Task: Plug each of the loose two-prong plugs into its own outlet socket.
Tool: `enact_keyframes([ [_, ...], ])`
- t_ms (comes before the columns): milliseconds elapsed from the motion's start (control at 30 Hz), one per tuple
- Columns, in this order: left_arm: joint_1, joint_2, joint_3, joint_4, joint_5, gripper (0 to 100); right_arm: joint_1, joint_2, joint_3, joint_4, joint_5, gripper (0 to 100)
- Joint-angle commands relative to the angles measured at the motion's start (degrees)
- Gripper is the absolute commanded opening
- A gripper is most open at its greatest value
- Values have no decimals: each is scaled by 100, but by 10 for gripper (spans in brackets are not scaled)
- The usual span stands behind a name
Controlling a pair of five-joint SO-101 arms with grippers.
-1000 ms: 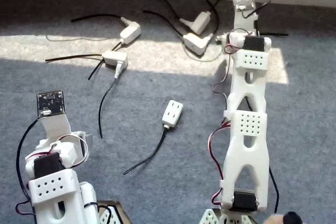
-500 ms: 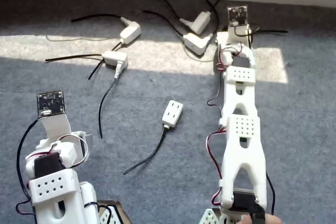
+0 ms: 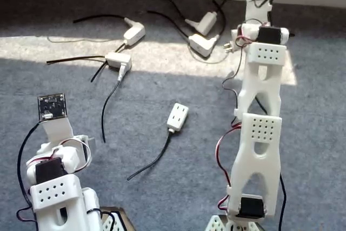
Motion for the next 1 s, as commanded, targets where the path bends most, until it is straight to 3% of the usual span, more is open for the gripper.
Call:
enact_keyframes([
  [0, -57, -31, -22, -105, 35, 245, 127, -365, -22, -1288, 26, 255],
  [200, -57, -31, -22, -105, 35, 245, 48, 1314, -31, -4171, 26, 255],
  [333, -57, -31, -22, -105, 35, 245, -171, 2202, -40, -4391, 44, 255],
  [433, -57, -31, -22, -105, 35, 245, -268, 2325, -66, -3670, 53, 255],
  [867, -57, -31, -13, -105, 35, 245, -286, 1200, -92, 1675, 70, 255],
  [967, -57, -31, -13, -105, 35, 245, -101, 681, -48, 1982, 62, 255],
])
